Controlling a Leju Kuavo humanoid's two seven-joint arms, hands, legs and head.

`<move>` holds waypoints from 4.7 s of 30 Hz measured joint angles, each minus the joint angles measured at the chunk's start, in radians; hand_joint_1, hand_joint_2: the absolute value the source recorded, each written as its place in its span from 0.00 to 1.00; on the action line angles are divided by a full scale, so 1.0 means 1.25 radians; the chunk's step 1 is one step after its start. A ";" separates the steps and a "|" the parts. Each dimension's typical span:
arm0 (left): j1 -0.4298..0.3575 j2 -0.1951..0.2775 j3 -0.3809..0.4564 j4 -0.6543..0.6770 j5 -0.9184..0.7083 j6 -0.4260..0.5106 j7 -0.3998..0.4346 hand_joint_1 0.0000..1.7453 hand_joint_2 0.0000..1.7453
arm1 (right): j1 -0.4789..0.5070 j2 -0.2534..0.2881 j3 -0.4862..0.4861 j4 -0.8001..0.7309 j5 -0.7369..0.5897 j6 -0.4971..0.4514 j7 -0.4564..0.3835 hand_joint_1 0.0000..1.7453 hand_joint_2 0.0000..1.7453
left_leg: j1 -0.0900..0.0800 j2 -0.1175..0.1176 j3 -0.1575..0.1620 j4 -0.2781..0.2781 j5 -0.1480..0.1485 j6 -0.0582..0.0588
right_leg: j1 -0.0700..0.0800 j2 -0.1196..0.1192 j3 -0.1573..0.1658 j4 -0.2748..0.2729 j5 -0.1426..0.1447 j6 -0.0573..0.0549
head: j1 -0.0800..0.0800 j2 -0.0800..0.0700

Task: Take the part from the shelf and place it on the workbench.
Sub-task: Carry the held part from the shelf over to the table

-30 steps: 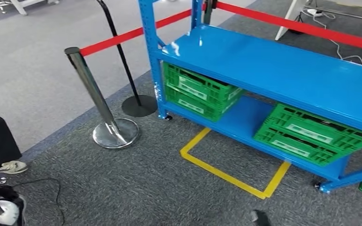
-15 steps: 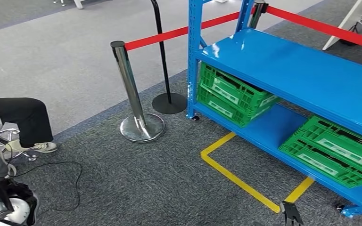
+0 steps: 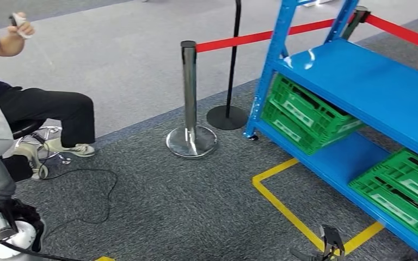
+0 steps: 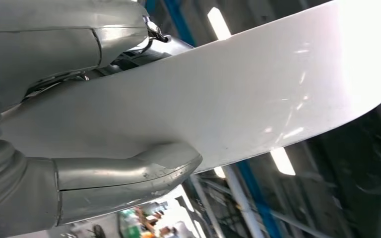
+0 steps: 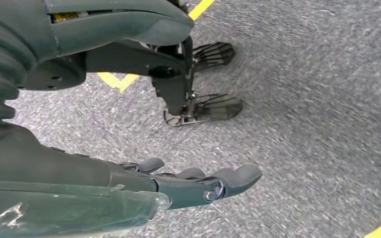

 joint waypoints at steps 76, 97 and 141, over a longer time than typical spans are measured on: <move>0.002 0.077 -0.061 0.061 0.249 -0.405 0.215 1.00 1.00 | 0.016 -0.029 0.173 -0.012 -0.148 -0.012 0.036 0.00 1.00 | -0.003 -0.107 -0.017 0.007 0.016 0.014 | -0.012 0.154 -0.038 0.025 0.014 0.011 | 0.007 0.000; 0.007 0.092 -0.051 0.067 0.238 -0.401 0.222 1.00 1.00 | 0.018 -0.035 0.191 -0.013 -0.171 -0.021 0.030 0.00 1.00 | -0.005 -0.033 -0.001 -0.004 0.007 0.030 | 0.001 0.077 -0.078 0.111 -0.037 0.015 | 0.007 0.000; 0.018 0.083 -0.033 0.064 0.234 -0.388 0.228 1.00 1.00 | 0.021 -0.035 0.208 -0.014 -0.185 -0.026 0.033 0.00 1.00 | 0.001 -0.108 -0.022 0.028 -0.007 0.000 | -0.017 0.126 -0.046 0.025 0.027 -0.005 | 0.005 0.000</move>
